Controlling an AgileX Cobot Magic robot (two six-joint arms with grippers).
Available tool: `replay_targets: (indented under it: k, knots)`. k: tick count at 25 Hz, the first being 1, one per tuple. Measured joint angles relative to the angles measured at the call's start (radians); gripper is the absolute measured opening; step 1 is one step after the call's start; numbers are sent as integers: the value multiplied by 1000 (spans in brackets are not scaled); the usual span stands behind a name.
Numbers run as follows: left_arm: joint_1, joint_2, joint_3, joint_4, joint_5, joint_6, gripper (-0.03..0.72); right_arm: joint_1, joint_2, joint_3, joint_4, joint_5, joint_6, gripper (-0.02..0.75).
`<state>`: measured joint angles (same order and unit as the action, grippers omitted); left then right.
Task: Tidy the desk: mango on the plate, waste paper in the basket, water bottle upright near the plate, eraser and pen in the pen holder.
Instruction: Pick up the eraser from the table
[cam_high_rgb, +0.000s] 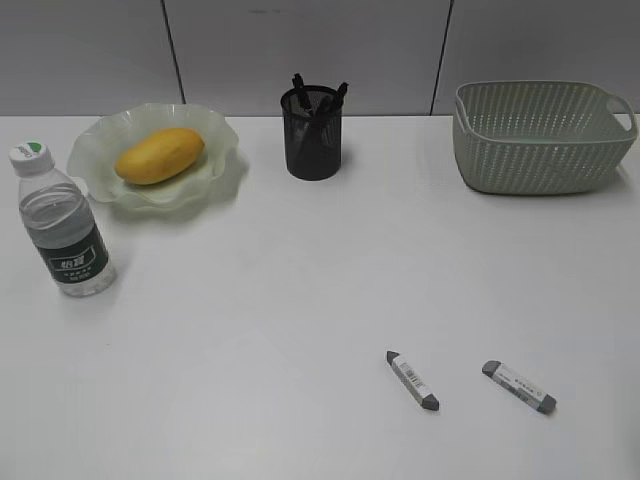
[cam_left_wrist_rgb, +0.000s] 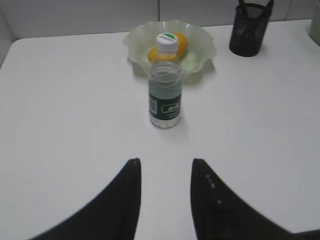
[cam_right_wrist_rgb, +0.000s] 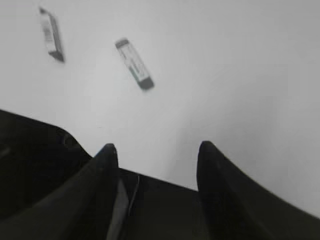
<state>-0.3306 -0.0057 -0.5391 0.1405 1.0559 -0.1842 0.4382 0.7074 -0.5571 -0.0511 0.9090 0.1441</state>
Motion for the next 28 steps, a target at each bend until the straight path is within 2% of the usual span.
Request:
replay_targets:
  k: [3, 5, 11, 17, 24, 26, 28]
  knots:
    - [83, 0, 0, -1, 0, 0, 255, 0, 386, -57, 5, -48, -18, 411]
    - [114, 0, 0, -1, 0, 0, 255, 0, 602, -121, 10, -100, -60, 411]
    - [125, 0, 0, -1, 0, 0, 255, 0, 988, -300, 34, -192, -221, 411]
    - [125, 0, 0, -1, 0, 0, 255, 0, 1106, -337, 37, -236, -331, 411]
    - [125, 0, 0, -1, 0, 0, 255, 0, 1158, -338, 107, -263, -423, 400]
    - [125, 0, 0, -1, 0, 0, 255, 0, 1176, -338, 110, -266, -430, 363]
    - [125, 0, 0, -1, 0, 0, 255, 0, 1183, -338, 108, -271, -435, 287]
